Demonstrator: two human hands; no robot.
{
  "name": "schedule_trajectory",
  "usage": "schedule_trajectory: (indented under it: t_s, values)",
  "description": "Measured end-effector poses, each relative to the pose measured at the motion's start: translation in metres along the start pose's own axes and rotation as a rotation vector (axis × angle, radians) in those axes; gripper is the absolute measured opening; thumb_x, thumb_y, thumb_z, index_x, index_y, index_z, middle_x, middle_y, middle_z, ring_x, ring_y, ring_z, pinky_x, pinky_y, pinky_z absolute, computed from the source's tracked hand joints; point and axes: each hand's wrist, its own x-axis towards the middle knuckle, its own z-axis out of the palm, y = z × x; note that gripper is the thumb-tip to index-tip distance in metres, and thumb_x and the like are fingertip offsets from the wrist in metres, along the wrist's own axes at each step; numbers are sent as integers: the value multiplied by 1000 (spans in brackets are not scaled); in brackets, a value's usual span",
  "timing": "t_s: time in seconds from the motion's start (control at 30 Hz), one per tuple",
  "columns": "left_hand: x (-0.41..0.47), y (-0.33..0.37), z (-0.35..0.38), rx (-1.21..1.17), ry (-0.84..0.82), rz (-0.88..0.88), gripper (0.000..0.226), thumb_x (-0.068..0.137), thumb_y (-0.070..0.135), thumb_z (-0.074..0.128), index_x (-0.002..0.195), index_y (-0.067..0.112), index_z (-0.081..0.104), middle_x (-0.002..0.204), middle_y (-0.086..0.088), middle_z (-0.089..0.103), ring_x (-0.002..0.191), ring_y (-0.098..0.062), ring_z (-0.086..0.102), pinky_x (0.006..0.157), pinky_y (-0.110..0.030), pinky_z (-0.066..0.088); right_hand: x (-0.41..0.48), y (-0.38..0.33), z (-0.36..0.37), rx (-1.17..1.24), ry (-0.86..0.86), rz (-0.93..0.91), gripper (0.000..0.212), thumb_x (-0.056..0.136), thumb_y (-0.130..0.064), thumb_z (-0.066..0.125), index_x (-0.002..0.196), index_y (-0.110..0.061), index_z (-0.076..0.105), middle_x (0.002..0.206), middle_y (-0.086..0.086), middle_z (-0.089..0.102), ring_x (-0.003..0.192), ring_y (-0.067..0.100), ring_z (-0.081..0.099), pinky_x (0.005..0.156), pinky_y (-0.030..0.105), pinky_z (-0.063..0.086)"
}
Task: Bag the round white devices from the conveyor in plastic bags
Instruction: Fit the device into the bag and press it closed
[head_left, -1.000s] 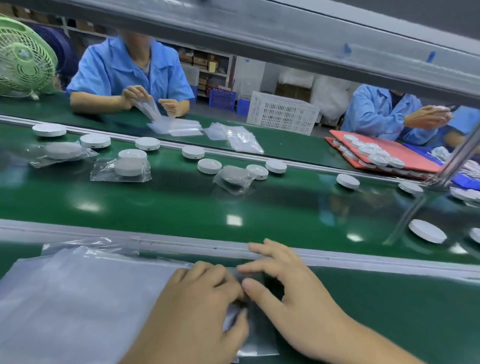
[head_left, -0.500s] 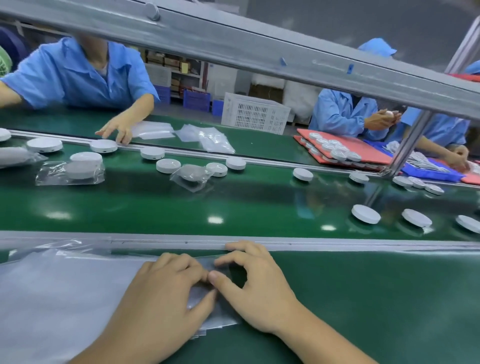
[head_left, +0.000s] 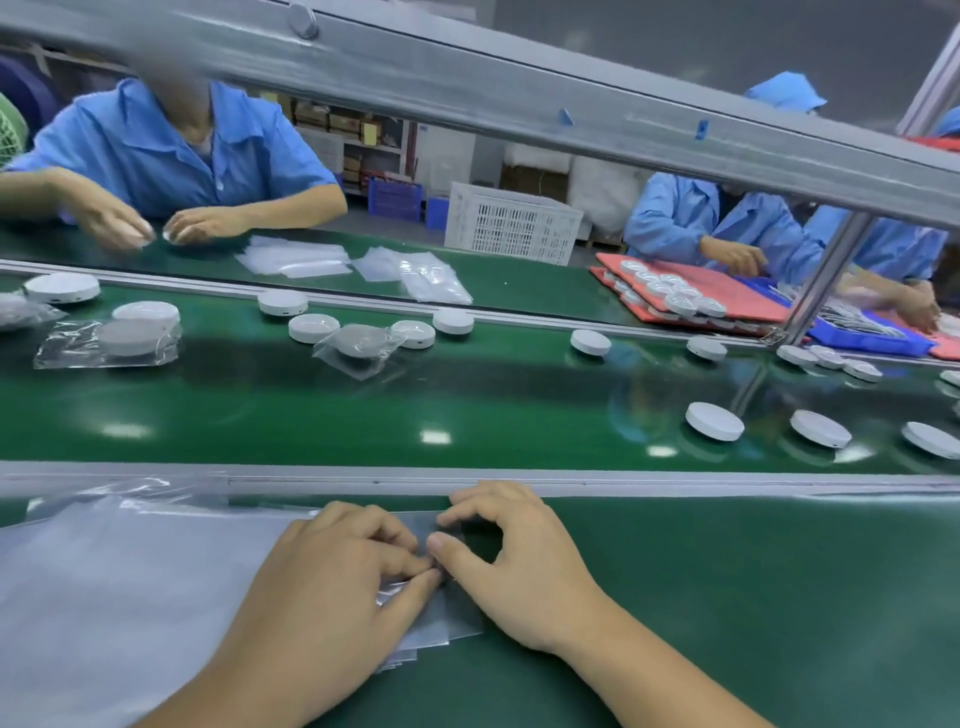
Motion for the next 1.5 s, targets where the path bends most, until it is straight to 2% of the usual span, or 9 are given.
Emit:
schedule_trajectory:
  t_s: [0.37, 0.57, 0.67, 0.73, 0.97, 1.1, 1.23, 1.37, 1.5]
  values:
    - [0, 6, -5, 25, -23, -16, 24, 81, 79, 39, 90, 72, 61, 88, 40, 54, 96, 11, 47, 80, -22, 41, 1, 2, 1, 12, 15, -9, 31, 78, -68, 60, 99, -46, 69, 115, -41, 56, 119, -10, 49, 100, 15, 37]
    - [9, 13, -19, 386, -184, 87, 26, 82, 62, 53, 75, 46, 73, 72, 20, 59, 67, -3, 60, 64, -30, 46, -4, 0, 0, -64, 18, -36, 35, 81, -64, 57, 101, -41, 74, 117, -34, 60, 129, -11, 40, 112, 26, 35]
    - [12, 21, -30, 418, -243, 122, 19, 74, 55, 61, 64, 43, 72, 61, 15, 54, 54, -4, 57, 53, -27, 44, -6, -6, -2, -325, 355, -223, 19, 84, -50, 64, 98, -40, 72, 136, -18, 57, 147, 14, 33, 122, 44, 20]
    - [7, 18, -29, 330, -183, 112, 25, 87, 58, 46, 94, 52, 69, 85, 15, 59, 75, -3, 58, 69, -27, 42, 3, -1, -9, -357, 458, -320, 24, 81, -44, 67, 105, -40, 69, 141, -10, 56, 147, 21, 38, 120, 47, 21]
    - [3, 19, -33, 339, -254, 8, 38, 92, 59, 34, 113, 50, 64, 110, 19, 58, 92, -5, 59, 77, -27, 38, 78, 99, -112, -860, 120, 435, 70, 94, -67, 39, 156, -38, 27, 169, 7, 20, 157, 30, 12, 121, 62, 12]
    - [1, 8, -27, 297, -199, 45, 43, 94, 65, 32, 118, 46, 63, 107, 17, 63, 103, -6, 56, 82, -26, 42, 97, 159, -149, -891, -127, 592, 57, 102, -59, 41, 155, -41, 31, 162, 3, 33, 143, 34, 38, 113, 53, 36]
    - [5, 1, -26, 301, -174, 59, 38, 90, 57, 39, 85, 38, 71, 76, 19, 66, 77, -5, 63, 62, -27, 50, 103, 164, -152, -1092, -35, 446, 47, 101, -21, 45, 145, -39, 45, 132, -5, 60, 121, 27, 54, 106, 48, 38]
    - [1, -3, -26, 219, -139, 27, 26, 83, 49, 52, 76, 36, 74, 78, 22, 70, 80, -3, 67, 63, -27, 56, 105, 134, -141, -1210, -15, 223, 53, 94, -10, 44, 143, -31, 46, 131, -6, 61, 119, 22, 54, 102, 41, 38]
    - [-6, -4, -31, 3, -26, -70, 14, 73, 54, 62, 72, 49, 75, 85, 40, 67, 90, 17, 61, 67, -11, 52, 72, 72, -113, -784, 108, -280, 42, 92, -21, 44, 128, -30, 65, 118, -6, 72, 98, 29, 66, 78, 38, 48]
